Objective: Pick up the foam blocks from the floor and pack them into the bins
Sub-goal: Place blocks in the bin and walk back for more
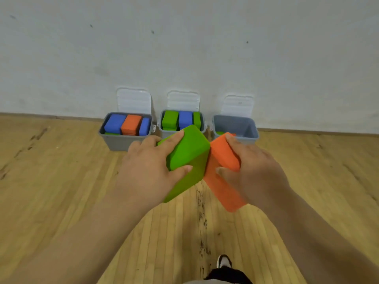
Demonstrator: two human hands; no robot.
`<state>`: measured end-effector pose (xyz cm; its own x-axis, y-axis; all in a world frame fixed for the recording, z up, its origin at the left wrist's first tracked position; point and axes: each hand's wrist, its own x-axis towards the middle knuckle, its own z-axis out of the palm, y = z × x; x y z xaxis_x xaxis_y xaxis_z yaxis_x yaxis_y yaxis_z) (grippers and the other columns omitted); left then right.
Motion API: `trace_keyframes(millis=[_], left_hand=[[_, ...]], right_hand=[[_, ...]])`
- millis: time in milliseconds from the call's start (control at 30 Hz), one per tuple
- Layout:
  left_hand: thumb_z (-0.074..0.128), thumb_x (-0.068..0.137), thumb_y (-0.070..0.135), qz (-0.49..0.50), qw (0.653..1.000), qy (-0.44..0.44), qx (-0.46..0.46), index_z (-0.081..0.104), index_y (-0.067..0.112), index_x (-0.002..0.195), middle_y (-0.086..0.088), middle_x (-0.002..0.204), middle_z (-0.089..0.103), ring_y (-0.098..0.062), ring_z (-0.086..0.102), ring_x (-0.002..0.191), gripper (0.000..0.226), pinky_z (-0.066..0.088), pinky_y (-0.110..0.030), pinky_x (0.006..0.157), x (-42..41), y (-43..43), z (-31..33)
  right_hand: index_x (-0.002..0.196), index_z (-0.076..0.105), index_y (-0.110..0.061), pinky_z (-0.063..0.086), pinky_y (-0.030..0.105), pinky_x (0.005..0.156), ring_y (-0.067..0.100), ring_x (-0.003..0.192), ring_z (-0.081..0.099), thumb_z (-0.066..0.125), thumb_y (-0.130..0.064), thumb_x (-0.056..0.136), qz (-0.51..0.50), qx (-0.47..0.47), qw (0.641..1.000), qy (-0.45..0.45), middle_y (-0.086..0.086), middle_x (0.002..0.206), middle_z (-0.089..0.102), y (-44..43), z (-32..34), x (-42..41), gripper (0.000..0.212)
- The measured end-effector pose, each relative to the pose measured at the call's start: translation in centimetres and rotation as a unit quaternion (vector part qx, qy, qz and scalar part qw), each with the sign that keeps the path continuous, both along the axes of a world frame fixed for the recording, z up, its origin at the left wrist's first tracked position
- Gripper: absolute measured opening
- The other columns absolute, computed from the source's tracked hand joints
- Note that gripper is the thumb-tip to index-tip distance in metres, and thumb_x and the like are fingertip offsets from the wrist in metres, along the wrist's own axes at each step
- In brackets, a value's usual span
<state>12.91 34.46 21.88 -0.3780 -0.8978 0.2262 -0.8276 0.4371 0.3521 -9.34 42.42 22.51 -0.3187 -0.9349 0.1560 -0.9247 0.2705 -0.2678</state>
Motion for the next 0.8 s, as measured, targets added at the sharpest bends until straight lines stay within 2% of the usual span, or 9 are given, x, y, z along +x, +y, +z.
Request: trace_keyframes(millis=[100,267,400,533,700,800], left_hand=[[0.045,0.079,0.082,0.015,1.000,-0.006,0.022,0.014,0.057,0.155,0.007,0.127,0.052,-0.020,0.048,0.112,0.086,0.048,-0.040,0.096,-1.1,-3.8,-1.2],[0.051,0.081,0.079,0.027,0.999,-0.026,0.037,0.017,0.056,0.155,0.008,0.129,0.051,-0.019,0.046,0.115,0.085,0.042,-0.036,0.099,-6.1,-10.8,-2.5],[0.050,0.079,0.081,0.048,0.998,-0.025,0.042,0.017,0.056,0.155,0.011,0.132,0.050,-0.017,0.045,0.118,0.086,0.045,-0.037,0.101,-12.8,-17.1,-4.1],[0.050,0.079,0.082,0.074,0.995,-0.009,0.065,0.013,0.058,0.154,0.011,0.130,0.049,-0.016,0.044,0.117,0.087,0.045,-0.036,0.099,-21.3,-23.1,-5.0],[0.052,0.081,0.081,0.049,0.993,-0.017,0.103,0.014,0.058,0.155,0.012,0.125,0.049,-0.015,0.043,0.112,0.086,0.043,-0.035,0.097,-30.1,-29.8,-4.8],[0.055,0.080,0.080,0.018,0.992,-0.026,0.122,0.017,0.059,0.154,0.013,0.129,0.048,-0.015,0.041,0.118,0.086,0.044,-0.038,0.101,-34.5,-34.3,-4.9]], right_hand=[[0.160,0.025,-0.038,0.045,0.043,0.099,0.029,0.119,0.054,0.060,-0.064,0.084,0.013,0.032,0.999,0.025,0.005,0.137,0.058,-4.8,-1.2,-1.6,0.087],[0.159,0.014,-0.044,0.048,0.048,0.099,0.029,0.121,0.055,0.059,-0.066,0.082,0.040,0.072,0.996,-0.039,0.002,0.140,0.055,-13.3,-3.9,-6.9,0.092],[0.159,0.015,-0.045,0.047,0.048,0.101,0.026,0.125,0.052,0.060,-0.065,0.082,0.064,0.069,0.992,-0.078,-0.001,0.140,0.054,-20.2,-5.9,-13.8,0.092],[0.159,0.016,-0.042,0.047,0.044,0.096,0.027,0.124,0.054,0.062,-0.065,0.082,0.068,0.073,0.994,-0.041,-0.001,0.139,0.055,-27.0,-5.7,-22.2,0.093],[0.157,0.020,-0.042,0.050,0.043,0.090,0.025,0.116,0.059,0.061,-0.065,0.082,0.060,0.099,0.993,-0.037,-0.004,0.135,0.060,-32.8,-4.9,-31.2,0.088],[0.155,0.019,-0.045,0.050,0.043,0.095,0.023,0.121,0.057,0.059,-0.064,0.081,0.037,0.111,0.992,-0.048,-0.007,0.137,0.059,-35.6,-5.3,-35.5,0.086]])
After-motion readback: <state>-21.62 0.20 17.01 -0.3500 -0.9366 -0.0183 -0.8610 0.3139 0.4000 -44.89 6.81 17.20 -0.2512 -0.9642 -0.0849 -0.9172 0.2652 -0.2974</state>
